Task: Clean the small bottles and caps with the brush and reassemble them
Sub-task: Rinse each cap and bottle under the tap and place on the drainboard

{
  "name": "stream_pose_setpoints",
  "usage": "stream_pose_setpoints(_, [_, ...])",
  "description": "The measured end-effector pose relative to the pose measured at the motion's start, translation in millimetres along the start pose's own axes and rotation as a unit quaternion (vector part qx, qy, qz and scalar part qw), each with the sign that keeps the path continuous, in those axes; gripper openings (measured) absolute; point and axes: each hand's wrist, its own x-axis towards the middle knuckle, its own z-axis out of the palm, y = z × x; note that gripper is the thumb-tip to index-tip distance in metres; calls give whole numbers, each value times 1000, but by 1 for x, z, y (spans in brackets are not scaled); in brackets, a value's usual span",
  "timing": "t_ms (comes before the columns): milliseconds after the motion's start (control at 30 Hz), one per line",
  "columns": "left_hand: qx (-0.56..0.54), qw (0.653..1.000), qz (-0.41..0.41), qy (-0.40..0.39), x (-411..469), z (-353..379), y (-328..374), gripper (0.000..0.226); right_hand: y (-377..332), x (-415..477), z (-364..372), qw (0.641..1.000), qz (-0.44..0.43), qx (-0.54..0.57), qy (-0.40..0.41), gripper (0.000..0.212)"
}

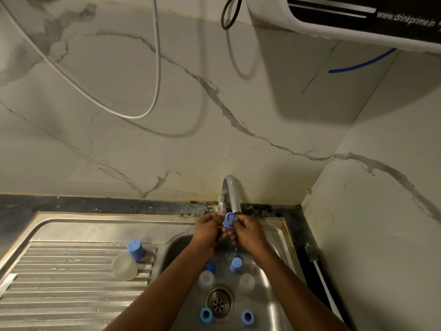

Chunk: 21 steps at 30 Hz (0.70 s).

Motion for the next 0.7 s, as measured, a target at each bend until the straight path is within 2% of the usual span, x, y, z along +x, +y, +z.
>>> stream_pose_setpoints(167, [-6,1000,0,18,5,-4,-3,22,0,-3,-3,999,-16,1,-38,20])
stream_pose_setpoints(333, [-5,1000,11,-1,0,2,2,17,4,-4,-10,995,-71,-65,-29,37])
stream_pose_setpoints(367, [25,999,34,-8,-2,3,1,17,6,-3,-12,993,-81,-81,-18,37])
stream_pose_setpoints(400, [103,991,86,-7,-2,2,-1,20,6,-2,-14,991,-88,-96,-8,36])
stream_pose_setpoints(433, [224,961,163,-5,-2,-1,-3,22,5,-3,-17,989,-88,-115,-2,35])
stream_pose_setpoints(500, [465,838,284,-38,-4,-10,-5,31,3,-5,-24,984,-92,-150,1,32])
stream_pose_setpoints(533, [545,777,308,-66,-5,-13,-4,41,2,-5,-27,981,-99,-165,3,30])
stream_pose_setpoints(600, [639,696,310,-101,-9,-19,0,62,1,-5,-33,975,-120,-187,3,26])
stream_pose_setpoints(700, [756,576,302,-74,-10,-25,6,86,-5,-7,-37,964,-135,-229,11,29])
